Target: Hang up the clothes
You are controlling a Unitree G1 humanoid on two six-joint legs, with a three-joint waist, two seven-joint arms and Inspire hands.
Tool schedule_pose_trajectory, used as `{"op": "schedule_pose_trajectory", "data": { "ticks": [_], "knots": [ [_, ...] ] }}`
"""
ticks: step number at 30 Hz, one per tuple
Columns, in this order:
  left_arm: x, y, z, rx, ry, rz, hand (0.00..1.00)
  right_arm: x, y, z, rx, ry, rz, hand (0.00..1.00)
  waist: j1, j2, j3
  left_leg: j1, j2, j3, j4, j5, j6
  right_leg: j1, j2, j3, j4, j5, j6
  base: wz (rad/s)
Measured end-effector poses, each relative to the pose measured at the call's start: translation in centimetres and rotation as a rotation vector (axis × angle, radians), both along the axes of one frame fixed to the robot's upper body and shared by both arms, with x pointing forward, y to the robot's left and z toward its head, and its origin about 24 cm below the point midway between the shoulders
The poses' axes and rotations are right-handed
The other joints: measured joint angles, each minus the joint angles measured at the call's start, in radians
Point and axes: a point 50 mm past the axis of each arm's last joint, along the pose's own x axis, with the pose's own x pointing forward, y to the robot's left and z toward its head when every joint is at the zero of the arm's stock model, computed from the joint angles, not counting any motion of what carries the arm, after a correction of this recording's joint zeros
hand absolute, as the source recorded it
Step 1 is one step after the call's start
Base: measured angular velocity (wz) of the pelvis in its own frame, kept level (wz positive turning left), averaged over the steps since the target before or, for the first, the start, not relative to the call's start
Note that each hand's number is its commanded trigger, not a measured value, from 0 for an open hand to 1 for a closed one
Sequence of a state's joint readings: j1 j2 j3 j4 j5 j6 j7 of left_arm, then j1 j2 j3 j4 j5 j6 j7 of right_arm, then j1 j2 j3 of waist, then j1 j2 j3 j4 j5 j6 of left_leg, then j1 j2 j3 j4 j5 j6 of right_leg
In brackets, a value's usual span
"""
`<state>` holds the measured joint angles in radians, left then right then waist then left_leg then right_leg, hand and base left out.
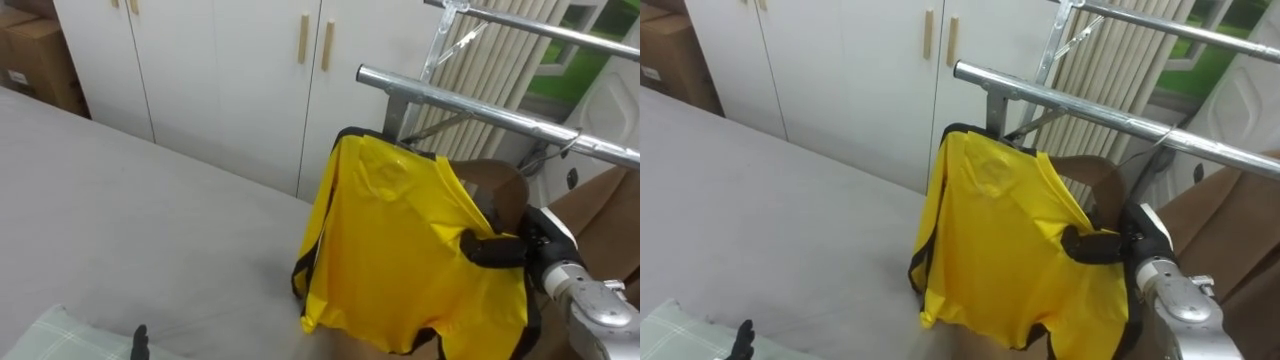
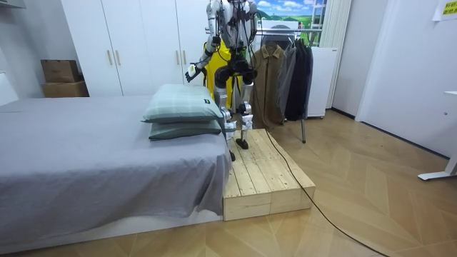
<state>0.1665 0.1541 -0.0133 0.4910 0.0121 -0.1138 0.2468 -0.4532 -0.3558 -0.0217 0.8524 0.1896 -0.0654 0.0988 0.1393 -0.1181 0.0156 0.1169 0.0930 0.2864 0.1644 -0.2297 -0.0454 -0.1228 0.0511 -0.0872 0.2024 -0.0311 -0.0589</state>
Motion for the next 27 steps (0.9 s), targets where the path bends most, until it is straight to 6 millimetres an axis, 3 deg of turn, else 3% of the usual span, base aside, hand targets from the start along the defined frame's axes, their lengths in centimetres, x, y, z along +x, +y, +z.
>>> {"op": "schedule_pose_trajectory", "data": {
  "ticks": [27],
  "knots": [
    [0.67, -0.01, 0.35, 0.006, -0.020, 0.004, 0.00, -0.21, -0.29, -0.35, 0.075, 0.004, -0.064, 0.00, -0.008, -0.004, -0.0042, -0.002, -0.001, 0.000, 0.003, 0.000, 0.000, -0.002, -0.001, 0.002, 0.001, 0.000, -0.001, 0.00]
  ]
}}
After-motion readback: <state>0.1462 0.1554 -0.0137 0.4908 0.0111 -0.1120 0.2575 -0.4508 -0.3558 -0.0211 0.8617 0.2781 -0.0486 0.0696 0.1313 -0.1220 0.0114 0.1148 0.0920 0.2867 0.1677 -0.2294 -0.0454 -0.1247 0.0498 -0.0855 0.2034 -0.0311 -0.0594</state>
